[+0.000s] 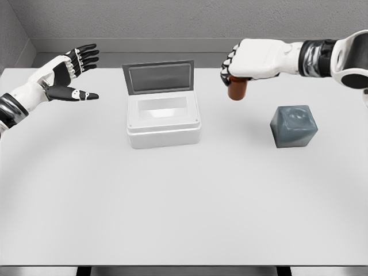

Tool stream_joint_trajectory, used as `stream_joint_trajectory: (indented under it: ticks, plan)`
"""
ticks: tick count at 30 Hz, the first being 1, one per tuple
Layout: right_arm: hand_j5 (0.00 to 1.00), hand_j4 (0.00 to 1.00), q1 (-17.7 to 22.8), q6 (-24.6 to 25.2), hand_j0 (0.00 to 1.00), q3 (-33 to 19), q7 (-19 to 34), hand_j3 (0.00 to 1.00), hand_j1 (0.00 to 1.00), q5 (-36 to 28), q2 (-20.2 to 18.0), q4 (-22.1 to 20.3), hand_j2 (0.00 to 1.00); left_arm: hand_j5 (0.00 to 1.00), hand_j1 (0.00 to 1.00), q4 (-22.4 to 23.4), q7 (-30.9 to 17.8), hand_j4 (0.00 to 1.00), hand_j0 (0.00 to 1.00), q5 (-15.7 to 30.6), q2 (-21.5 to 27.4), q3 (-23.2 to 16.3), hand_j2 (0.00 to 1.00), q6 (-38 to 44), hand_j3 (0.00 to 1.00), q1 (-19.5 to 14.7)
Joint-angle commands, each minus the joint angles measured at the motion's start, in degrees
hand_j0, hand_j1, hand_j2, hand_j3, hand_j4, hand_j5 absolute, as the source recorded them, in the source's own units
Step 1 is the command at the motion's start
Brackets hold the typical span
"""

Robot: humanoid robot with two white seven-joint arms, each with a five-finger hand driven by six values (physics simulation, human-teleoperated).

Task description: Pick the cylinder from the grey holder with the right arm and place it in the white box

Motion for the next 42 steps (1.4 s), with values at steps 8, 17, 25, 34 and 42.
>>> stream_joint_trajectory:
  ticks: [8, 17, 25, 34, 42]
  plan:
    - [0.52, 0.52, -1.1, 0.1, 0.52, 1.4, 0.0, 0.52, 0.52, -0.2, 2.4, 1.3, 0.52, 1.0, 1.0, -0.1, 0.0, 1.0, 1.0, 0.3, 0.1, 0.0, 1.0, 0.0, 1.0, 0.0]
    - [0.52, 0.52, -1.7, 0.1, 0.52, 1.5, 0.0, 0.52, 0.52, -0.2, 5.1, 2.0, 0.52, 1.0, 1.0, 0.0, 0.0, 1.0, 1.0, 0.3, 0.1, 0.0, 1.0, 0.0, 1.0, 0.0]
    - [0.52, 0.52, -2.5, 0.1, 0.52, 2.1, 0.0, 0.52, 0.52, -0.2, 7.2, 2.0, 0.52, 1.0, 1.0, 0.0, 0.0, 1.0, 1.0, 0.3, 0.1, 0.0, 1.0, 0.0, 1.0, 0.0]
    - [0.52, 0.52, -3.3, 0.1, 0.52, 2.4, 0.0, 0.52, 0.52, -0.2, 11.0, 5.1, 0.52, 1.0, 1.0, -0.1, 0.0, 1.0, 1.0, 0.3, -0.1, -0.1, 1.0, 0.0, 1.0, -0.1]
    - [0.52, 0.52, -4.6, 0.1, 0.52, 4.8, 0.0, 0.52, 0.52, -0.2, 13.4, 5.0, 0.52, 1.0, 1.0, 0.0, 0.0, 1.0, 1.0, 0.3, -0.3, -0.1, 1.0, 0.0, 1.0, -0.1]
